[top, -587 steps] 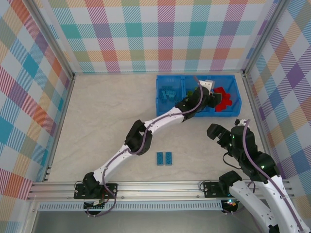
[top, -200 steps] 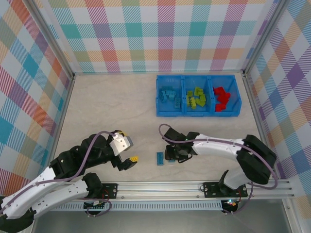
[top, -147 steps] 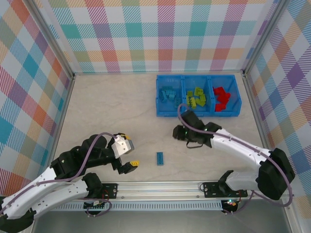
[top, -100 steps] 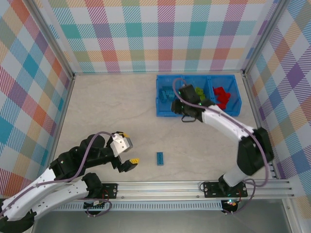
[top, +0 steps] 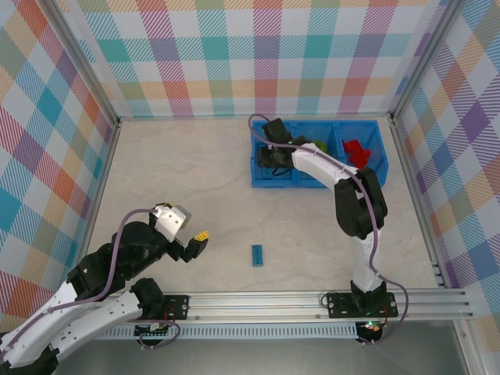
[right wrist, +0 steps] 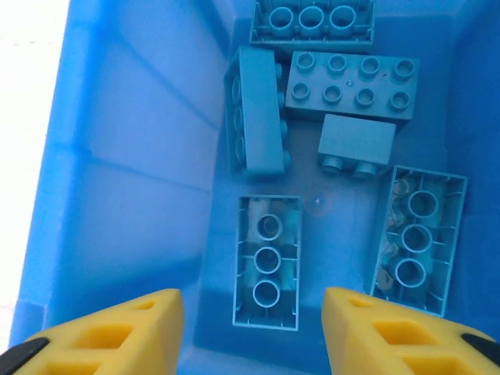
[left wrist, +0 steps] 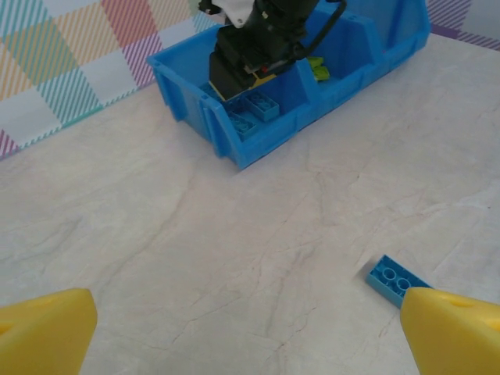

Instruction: Sort the legos into containers by color

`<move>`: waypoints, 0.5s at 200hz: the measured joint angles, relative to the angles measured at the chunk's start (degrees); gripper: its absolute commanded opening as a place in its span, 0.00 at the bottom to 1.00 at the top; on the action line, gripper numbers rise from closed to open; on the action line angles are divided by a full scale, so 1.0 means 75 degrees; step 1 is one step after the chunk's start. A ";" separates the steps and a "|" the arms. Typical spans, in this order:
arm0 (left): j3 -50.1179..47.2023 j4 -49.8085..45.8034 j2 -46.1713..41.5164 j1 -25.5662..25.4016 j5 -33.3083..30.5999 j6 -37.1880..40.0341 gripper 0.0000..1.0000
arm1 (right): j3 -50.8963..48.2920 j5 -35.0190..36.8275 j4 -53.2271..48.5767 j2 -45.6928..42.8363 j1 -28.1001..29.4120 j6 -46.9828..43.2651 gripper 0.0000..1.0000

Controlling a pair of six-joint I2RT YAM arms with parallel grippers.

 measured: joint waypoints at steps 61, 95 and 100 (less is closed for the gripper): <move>-0.0012 -0.0178 -0.0003 0.0073 0.0242 0.0189 1.00 | -0.1239 -0.0326 0.0073 -0.1818 0.0087 0.0125 0.59; -0.0178 -0.0166 -0.0105 0.0073 0.0909 0.0554 1.00 | -0.3188 -0.0557 0.0309 -0.3972 0.0781 0.0551 0.67; -0.0198 -0.0163 -0.0105 0.0073 0.1014 0.0600 1.00 | -0.3424 -0.0583 0.0326 -0.4194 0.0912 0.0641 0.69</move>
